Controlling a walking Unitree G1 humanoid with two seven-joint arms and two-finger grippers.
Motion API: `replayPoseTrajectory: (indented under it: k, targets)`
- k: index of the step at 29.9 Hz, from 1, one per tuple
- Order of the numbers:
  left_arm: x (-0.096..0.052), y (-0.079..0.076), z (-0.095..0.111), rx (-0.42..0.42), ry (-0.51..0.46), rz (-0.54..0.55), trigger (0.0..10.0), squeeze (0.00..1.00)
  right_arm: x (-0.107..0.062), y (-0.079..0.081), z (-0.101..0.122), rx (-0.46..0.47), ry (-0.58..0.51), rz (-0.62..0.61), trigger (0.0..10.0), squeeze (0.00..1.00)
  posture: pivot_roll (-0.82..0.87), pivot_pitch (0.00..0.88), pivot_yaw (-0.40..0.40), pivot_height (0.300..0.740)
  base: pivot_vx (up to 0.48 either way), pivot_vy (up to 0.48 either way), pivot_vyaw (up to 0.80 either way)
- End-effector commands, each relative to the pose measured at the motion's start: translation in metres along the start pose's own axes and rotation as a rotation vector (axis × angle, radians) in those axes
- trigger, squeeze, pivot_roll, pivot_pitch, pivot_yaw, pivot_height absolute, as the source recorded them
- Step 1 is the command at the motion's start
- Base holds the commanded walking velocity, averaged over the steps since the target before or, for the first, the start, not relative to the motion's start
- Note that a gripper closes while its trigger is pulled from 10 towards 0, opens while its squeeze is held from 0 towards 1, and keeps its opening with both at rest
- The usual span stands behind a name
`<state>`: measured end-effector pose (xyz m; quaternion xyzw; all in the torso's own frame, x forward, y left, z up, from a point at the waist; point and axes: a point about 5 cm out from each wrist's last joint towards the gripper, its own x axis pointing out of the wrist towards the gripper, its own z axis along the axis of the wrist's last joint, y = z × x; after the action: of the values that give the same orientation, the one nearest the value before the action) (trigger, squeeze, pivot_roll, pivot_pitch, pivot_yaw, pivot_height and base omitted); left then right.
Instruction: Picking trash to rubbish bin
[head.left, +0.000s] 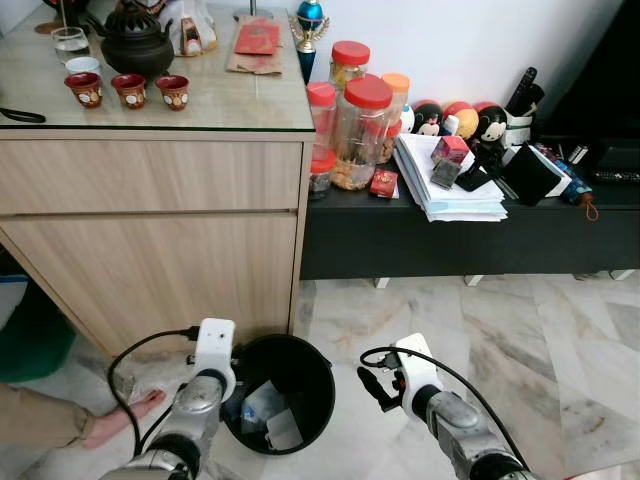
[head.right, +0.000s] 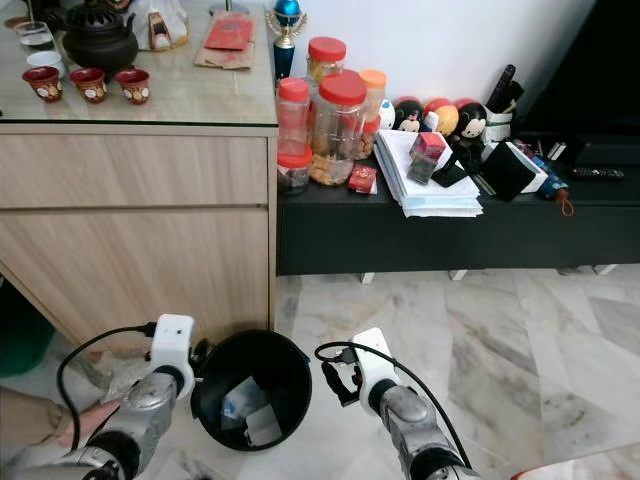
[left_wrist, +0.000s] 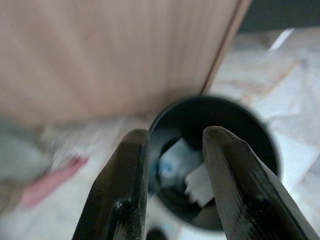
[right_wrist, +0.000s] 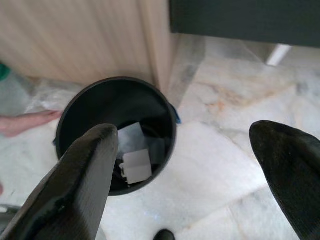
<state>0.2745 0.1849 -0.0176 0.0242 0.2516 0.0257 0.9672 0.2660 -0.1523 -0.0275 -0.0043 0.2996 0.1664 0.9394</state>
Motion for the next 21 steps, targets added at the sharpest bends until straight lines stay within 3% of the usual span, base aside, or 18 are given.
replayPoseTrajectory:
  k: [1,9,21]
  targets:
    - [-0.004,0.004,-0.011,-0.022,0.033,0.022,10.0,0.0,-0.006,-0.007,-0.014,0.041,0.043,-0.043,10.0,0.0,-0.03,0.051,-0.082,0.74,0.0,0.0,0.0]
    - [-0.02,0.01,-0.044,-0.06,0.11,0.065,10.0,0.0,-0.02,-0.015,-0.049,0.12,0.16,-0.149,10.0,0.0,0.0,0.022,-0.061,0.74,0.0,0.0,0.0]
    - [-0.025,0.012,-0.056,-0.104,0.162,0.094,10.0,0.0,-0.026,-0.016,-0.062,0.189,0.184,-0.228,10.0,0.0,0.01,0.001,-0.02,0.74,0.0,0.0,0.0]
